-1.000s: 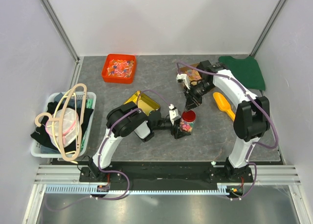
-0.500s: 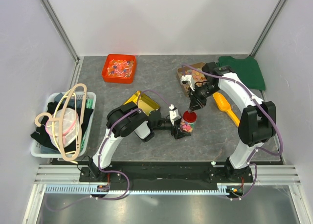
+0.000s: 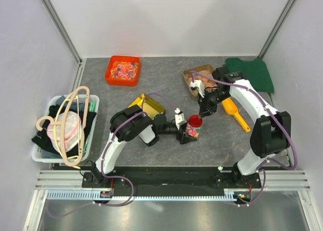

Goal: Pack the candies
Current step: Screw the bottle lid onto the packing bottle.

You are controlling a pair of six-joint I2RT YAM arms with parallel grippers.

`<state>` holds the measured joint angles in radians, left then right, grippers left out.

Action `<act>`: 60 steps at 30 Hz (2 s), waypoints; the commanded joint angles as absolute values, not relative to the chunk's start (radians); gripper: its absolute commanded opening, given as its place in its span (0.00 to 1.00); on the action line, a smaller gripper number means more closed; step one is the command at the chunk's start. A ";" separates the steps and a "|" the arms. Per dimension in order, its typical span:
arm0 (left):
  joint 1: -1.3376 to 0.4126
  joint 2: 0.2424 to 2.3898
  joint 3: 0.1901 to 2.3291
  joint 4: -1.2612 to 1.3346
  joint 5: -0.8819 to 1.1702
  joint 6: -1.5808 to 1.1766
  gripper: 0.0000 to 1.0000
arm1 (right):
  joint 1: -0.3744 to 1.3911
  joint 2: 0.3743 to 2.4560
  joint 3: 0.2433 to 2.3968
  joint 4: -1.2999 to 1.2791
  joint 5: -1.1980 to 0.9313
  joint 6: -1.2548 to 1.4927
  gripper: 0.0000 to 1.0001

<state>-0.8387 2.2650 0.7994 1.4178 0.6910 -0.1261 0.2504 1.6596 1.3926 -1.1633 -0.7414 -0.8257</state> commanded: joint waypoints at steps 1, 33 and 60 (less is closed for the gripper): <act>-0.813 2.290 0.801 1.666 0.584 -0.201 0.02 | 0.264 1.629 1.338 -1.354 -0.723 -0.821 0.25; -0.813 2.293 0.807 1.666 0.600 -0.198 0.02 | 0.334 1.953 1.806 -1.327 -0.821 -0.804 0.42; -0.813 2.290 0.801 1.664 0.594 -0.199 0.02 | 0.272 1.798 1.536 -1.356 -0.727 -0.844 0.25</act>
